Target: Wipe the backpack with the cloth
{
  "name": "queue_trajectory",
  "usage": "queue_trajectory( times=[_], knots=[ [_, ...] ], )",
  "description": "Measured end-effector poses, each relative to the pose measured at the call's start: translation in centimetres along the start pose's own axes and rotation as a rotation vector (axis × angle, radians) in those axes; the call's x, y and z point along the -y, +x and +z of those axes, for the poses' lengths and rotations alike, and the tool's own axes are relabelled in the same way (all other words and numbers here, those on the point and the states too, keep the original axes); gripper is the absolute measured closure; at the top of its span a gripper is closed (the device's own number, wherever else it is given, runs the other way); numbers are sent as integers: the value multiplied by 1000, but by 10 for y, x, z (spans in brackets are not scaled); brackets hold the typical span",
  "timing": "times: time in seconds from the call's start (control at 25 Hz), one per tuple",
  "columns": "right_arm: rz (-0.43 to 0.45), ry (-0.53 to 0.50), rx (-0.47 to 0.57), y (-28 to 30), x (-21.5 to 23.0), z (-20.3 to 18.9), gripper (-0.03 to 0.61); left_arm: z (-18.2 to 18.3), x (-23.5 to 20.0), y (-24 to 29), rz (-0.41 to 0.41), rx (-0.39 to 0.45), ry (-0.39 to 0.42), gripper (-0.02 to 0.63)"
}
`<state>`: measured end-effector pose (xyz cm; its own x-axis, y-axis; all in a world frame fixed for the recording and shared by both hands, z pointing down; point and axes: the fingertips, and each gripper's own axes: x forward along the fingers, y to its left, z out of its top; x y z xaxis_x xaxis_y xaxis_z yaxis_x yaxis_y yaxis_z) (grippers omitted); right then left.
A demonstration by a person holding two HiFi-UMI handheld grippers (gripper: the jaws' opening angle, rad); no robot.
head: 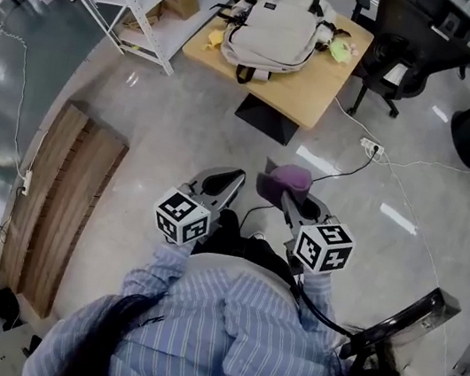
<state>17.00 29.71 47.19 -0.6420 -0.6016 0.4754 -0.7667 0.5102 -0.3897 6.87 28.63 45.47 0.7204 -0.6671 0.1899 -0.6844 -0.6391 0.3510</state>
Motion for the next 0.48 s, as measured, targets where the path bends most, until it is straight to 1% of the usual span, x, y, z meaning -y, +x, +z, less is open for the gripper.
queue_trajectory(
  times=[0.24, 0.36, 0.48],
  knots=[
    [4, 47, -11, 12, 4, -5, 537, -7, -16, 6, 7, -29, -33, 607],
    [-36, 78, -6, 16, 21, -3, 537, -7, -26, 26, -26, -46, -37, 607],
    [-104, 110, 6, 19, 48, 5, 537, -2, -37, 53, -72, -59, -29, 607]
  ],
)
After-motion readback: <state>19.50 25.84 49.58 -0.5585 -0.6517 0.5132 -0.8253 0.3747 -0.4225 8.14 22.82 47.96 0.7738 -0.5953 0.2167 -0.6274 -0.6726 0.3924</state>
